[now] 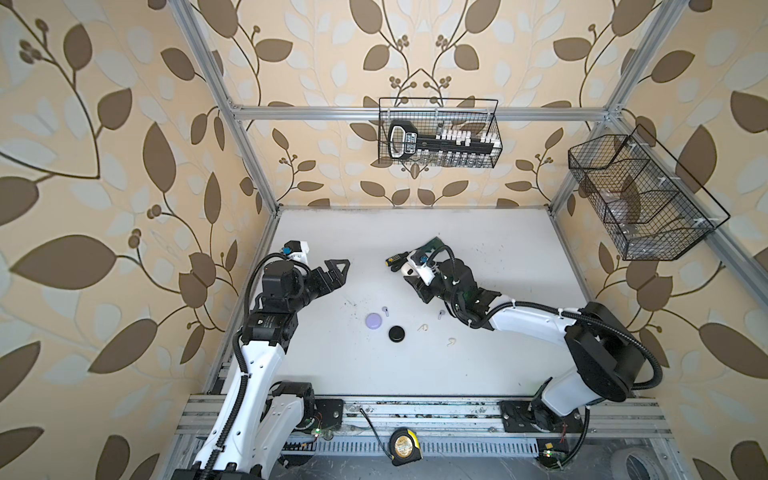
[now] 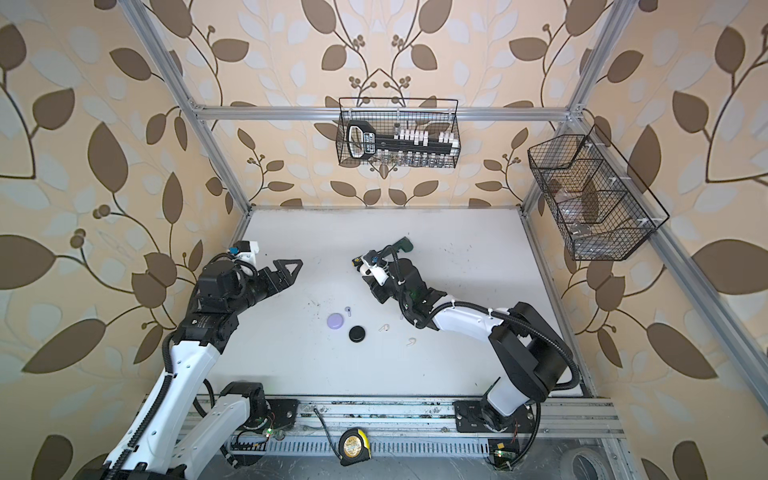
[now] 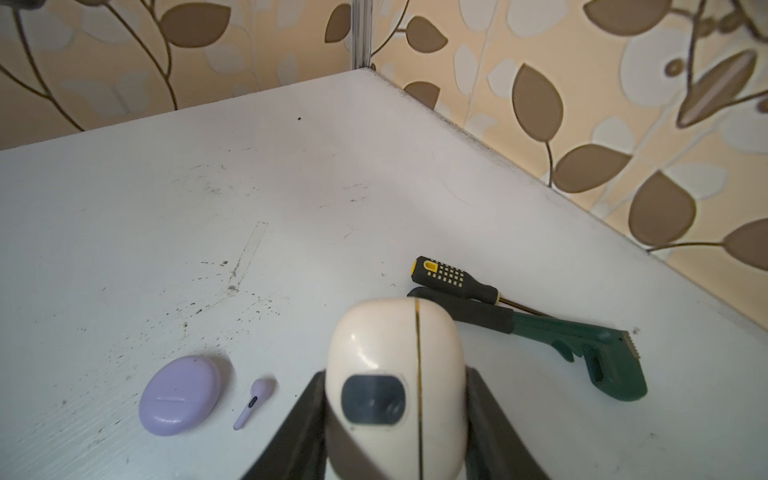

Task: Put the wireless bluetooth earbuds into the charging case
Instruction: 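Lift the cream case with the right gripper while the left gripper reaches toward it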

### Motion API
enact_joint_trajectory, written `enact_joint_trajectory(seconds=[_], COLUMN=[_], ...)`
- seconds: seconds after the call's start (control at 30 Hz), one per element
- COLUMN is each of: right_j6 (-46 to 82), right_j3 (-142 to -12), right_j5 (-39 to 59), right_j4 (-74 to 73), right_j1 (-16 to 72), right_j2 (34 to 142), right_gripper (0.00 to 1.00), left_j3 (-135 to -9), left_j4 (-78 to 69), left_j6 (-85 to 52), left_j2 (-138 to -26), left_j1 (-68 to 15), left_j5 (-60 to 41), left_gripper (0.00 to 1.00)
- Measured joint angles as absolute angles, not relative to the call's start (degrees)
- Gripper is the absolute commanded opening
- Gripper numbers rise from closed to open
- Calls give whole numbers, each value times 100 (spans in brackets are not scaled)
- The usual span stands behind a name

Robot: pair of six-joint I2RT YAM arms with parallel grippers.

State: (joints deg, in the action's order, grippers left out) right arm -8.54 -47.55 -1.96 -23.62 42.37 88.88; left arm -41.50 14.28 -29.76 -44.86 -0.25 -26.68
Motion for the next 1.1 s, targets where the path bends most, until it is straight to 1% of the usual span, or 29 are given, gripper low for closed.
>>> enact_joint_trajectory(seconds=[0.13, 0.2, 0.23, 0.3, 0.37, 0.47, 0.53, 0.6, 0.77, 0.93, 1.1], right_j6=[-1057, -1249, -1339, -1459, -1546, -1649, -1706, -1772, -1951, -2064, -2220], right_j3=[-4491, -4222, -4053, -3726, -3522, -3291, -3076, -2917, -2630, -2539, -2536], right_j5=[-384, -622, -714, -753, -869, -1024, -1057, -1092, -1273, -1319, -1385], right_j4=[-2552, -2602, -2609, -2617, -2687, -2886, -3002, -3033, -3148, -3284, -3618], right_j1=[4480, 4753, 4923, 5140, 5159, 5122, 5124, 5142, 5312, 5461, 5819], right_j2=[8499, 8171, 7933, 7378, 6855, 6388, 6145, 6023, 5909, 5811, 5846], right_gripper=[6, 9, 10, 9, 8, 9, 8, 6, 6, 5, 5], left_j3=[-3999, -3907, -3894, -3868, -3852, -3750, -3708, -3710, -3760, -3820, -3977], left_j4=[1208, 1173, 1192, 982, 773, 561, 497, 419, 353, 384, 513], left_j6=[-2980, -2980, -2982, -2991, -3002, -2991, -2941, -2810, -2495, -2171, -1879], left_j2=[-4104, -3953, -3896, -3903, -3916, -3896, -3879, -3944, -4338, -4644, -4775], left_j1=[-139, -272, -392, -696, -952, -1260, -1494, -1826, -2508, -2921, -3301], left_j5=[-3039, -3072, -3087, -3323, -3592, -3771, -3817, -3865, -3896, -3881, -3710], left_gripper=[99, 98, 94, 90, 88, 88, 85, 80, 76, 74, 69])
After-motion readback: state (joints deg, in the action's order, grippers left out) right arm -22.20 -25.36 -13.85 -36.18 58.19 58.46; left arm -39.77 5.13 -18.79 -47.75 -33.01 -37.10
